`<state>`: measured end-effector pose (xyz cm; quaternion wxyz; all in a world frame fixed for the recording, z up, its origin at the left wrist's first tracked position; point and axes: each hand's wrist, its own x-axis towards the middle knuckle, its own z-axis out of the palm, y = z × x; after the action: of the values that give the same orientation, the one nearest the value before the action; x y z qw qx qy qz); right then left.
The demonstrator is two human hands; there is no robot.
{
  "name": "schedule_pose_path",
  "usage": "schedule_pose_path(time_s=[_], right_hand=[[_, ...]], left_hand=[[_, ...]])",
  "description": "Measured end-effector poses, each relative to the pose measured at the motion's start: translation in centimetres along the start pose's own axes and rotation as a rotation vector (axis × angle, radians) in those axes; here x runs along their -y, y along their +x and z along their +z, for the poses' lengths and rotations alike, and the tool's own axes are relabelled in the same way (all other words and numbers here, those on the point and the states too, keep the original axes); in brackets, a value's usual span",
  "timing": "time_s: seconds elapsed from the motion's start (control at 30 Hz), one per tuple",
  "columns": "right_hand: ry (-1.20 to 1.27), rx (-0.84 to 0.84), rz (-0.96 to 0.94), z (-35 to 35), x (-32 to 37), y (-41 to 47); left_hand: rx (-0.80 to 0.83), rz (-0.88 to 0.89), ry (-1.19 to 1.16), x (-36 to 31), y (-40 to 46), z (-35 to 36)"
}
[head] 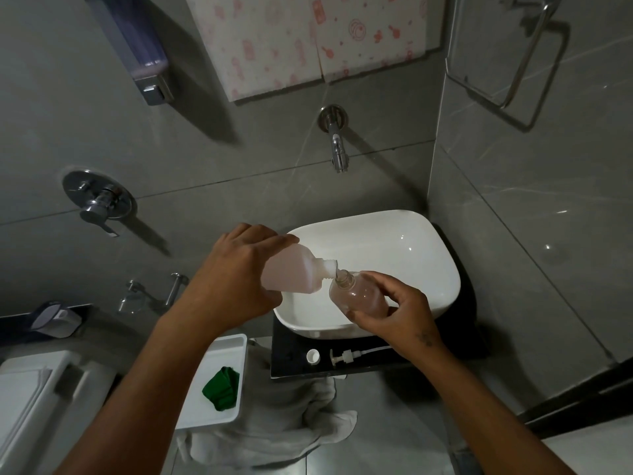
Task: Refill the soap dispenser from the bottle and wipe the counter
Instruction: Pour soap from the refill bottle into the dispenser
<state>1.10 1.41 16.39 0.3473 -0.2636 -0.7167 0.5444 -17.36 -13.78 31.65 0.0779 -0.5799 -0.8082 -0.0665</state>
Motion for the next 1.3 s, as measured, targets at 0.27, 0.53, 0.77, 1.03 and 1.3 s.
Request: schedule_pose_path(time_s=[0.27,0.53,0.77,1.03,1.3], right_hand=[[0.017,0.001,-0.021,-0.16,-0.06,-0.08],[0.022,0.016,-0.027,-0.23,-0.41,-0.26],[0.012,0.014,-0.035,-0.31,-0.45,-0.21],[0.013,0.018,-0.014,-0.43,-0.67,-0.34],[0.013,0.021,-0.002,-0.44,-0.83,-0.4]], left_hand=[[0.015,-0.003,0.022,-0.31,0.01,-0.4],[0.004,0.004,0.046,-0.42,0.01,-0.3],[0.004,0.006,0.066,-0.56,-0.01,-0.66],[0.017,-0.008,0.071,-0.7,-0.16,-0.76],[0.012,-0.017,0.083,-0.62,-0.25,-0.87]])
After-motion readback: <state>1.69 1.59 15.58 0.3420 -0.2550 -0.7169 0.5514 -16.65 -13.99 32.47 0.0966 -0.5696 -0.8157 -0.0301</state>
